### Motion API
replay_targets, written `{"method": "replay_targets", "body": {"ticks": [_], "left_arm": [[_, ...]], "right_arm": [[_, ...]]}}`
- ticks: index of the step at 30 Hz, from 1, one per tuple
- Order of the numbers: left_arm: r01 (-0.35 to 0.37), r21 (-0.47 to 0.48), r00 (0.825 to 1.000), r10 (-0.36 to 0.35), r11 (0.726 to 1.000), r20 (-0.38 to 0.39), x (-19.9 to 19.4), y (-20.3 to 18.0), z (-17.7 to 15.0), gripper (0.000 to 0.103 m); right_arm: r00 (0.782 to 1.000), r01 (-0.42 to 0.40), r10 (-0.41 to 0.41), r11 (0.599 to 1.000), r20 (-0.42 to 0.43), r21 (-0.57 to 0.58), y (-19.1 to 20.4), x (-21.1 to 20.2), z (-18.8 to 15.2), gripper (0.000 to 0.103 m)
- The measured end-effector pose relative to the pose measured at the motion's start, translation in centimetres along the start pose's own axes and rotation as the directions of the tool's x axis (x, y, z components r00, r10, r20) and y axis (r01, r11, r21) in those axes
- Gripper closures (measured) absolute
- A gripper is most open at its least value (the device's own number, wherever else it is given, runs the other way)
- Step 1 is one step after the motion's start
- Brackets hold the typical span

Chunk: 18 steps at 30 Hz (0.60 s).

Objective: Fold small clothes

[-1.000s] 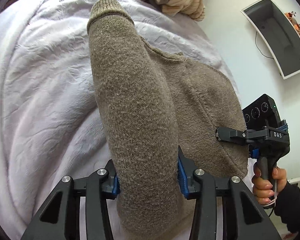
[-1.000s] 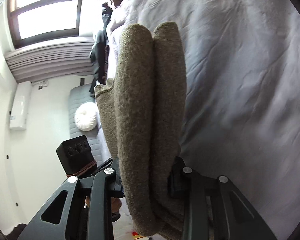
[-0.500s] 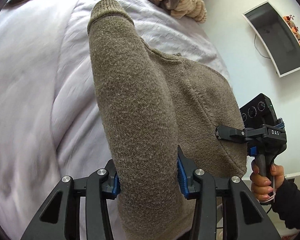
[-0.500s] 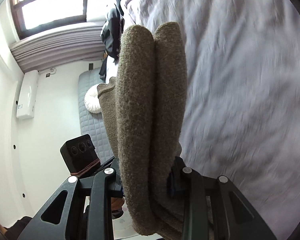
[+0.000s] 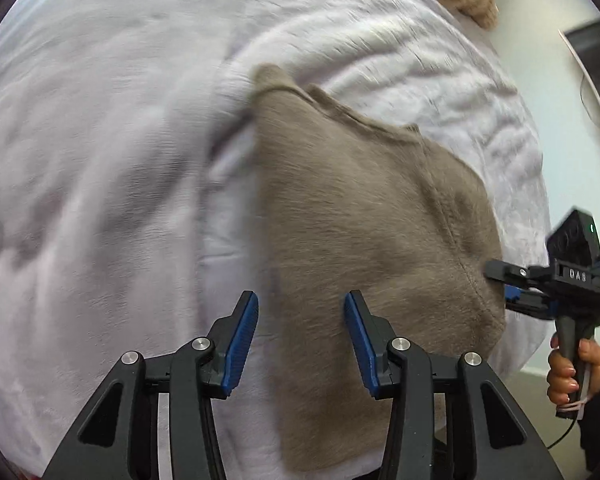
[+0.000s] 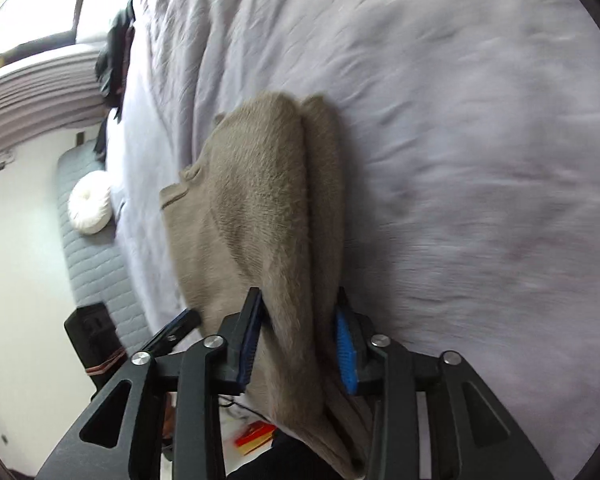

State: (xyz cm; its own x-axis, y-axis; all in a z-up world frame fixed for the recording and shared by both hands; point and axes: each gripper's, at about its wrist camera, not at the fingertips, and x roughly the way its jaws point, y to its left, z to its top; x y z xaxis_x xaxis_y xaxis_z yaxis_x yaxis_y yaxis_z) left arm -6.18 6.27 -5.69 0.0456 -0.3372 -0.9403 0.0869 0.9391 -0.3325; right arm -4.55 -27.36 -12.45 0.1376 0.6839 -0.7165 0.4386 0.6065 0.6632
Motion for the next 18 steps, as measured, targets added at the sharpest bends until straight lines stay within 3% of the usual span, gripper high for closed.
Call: {"method": "replay_targets", "body": {"ticks": [4, 10, 12, 13, 18], "left_arm": [[-0.062, -0.016, 0.998, 0.062, 0.998, 0.032, -2.0, 2.9, -0.4, 0.056], [-0.072, -0.029, 0.995, 0.074, 0.997, 0.067, -1.7, 1.6, 1.1, 0.056], [-0.072, -0.02, 0.994, 0.074, 0.997, 0.077, -2.5, 1.5, 0.9, 0.056], [-0.081, -0.012, 0.994, 0.081, 0.997, 0.077, -2.5, 1.3, 0.9, 0.056], [-0.146, 0.038, 0.989, 0.145, 0.989, 0.029, -0.1, 0.1, 0.3, 0.056]], "right_arm": [[0.997, 0.053, -0.052, 0.998, 0.052, -0.023, -1.4, -2.9, -1.3, 0.062], [0.997, 0.057, -0.055, 0.997, 0.058, -0.046, -1.1, -1.8, -0.9, 0.059], [0.996, 0.047, -0.043, 0.997, 0.072, -0.065, -0.1, -1.2, -0.9, 0.077], [0.994, 0.075, -0.067, 0.993, 0.086, -0.095, 1.0, -1.1, -1.1, 0.094], [0.948, 0.318, -0.301, 0.915, 0.103, -0.249, 2.6, 0.7, -0.9, 0.094]]}}
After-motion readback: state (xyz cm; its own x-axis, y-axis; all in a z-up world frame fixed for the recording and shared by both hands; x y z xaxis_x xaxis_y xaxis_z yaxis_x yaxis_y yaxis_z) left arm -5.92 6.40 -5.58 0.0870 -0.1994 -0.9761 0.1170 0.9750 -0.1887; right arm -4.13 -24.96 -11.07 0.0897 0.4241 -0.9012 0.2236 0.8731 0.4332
